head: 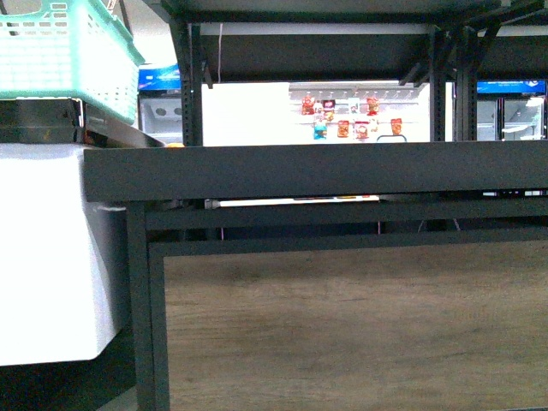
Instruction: Pick lemon from shelf
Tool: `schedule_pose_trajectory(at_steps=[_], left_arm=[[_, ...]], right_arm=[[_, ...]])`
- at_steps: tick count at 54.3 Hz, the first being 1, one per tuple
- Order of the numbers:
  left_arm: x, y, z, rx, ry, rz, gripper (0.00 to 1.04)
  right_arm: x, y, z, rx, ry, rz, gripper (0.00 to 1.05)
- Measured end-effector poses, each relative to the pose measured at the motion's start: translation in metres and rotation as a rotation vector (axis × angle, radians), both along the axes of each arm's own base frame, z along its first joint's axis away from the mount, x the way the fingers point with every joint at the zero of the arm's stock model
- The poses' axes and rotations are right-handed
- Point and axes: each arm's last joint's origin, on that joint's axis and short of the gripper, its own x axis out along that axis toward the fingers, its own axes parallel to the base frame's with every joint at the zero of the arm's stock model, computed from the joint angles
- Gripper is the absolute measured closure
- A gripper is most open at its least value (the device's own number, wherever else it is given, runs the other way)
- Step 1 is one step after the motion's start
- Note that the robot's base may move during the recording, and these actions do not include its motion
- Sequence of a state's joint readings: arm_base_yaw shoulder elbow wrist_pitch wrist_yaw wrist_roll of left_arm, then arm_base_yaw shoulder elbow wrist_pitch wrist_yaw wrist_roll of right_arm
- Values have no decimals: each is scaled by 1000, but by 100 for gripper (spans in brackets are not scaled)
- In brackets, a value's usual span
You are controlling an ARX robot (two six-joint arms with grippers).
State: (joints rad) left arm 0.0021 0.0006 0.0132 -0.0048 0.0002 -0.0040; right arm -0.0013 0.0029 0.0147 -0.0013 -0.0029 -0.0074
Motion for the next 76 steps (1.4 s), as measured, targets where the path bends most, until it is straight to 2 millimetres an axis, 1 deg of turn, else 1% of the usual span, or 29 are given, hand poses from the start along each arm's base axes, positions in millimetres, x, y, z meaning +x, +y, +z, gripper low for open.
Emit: schedule_pose_trajectory(at_steps=[76], left_arm=[[0,0,0,0,0,0,8]], right_arm=[[0,0,0,0,0,0,7]])
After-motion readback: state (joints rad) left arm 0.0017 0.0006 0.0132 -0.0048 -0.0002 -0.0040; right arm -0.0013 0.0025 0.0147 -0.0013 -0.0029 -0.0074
